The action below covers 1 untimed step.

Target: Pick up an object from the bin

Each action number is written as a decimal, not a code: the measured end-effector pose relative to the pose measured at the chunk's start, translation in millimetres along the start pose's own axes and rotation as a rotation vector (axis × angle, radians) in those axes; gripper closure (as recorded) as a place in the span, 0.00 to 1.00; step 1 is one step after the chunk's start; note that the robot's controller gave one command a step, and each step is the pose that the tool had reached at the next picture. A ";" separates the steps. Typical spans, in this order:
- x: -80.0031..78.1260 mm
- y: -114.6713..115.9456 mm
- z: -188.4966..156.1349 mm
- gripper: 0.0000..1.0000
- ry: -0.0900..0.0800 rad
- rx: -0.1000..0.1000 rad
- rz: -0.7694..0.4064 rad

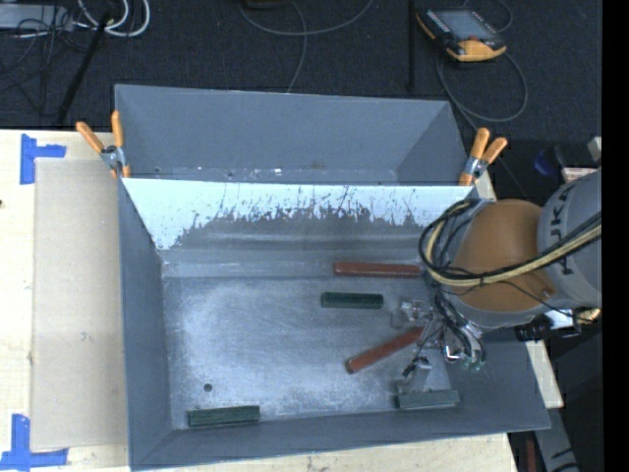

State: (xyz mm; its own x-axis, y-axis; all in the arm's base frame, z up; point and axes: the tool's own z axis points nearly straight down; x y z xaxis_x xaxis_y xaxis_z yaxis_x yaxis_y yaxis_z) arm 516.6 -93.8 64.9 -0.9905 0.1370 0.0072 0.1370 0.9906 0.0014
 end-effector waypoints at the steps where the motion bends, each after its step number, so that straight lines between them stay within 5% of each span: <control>1: -1.7 -0.9 -4.5 1.00 -0.007 0.000 0.005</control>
Offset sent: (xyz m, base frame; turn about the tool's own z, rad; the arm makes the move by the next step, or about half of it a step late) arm 0.0000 0.0000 0.0000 0.0000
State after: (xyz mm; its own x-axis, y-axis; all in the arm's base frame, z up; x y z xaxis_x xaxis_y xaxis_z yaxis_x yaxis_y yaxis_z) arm 518.2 -94.9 69.5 -0.9899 0.1418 0.0005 0.1418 0.9899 0.0011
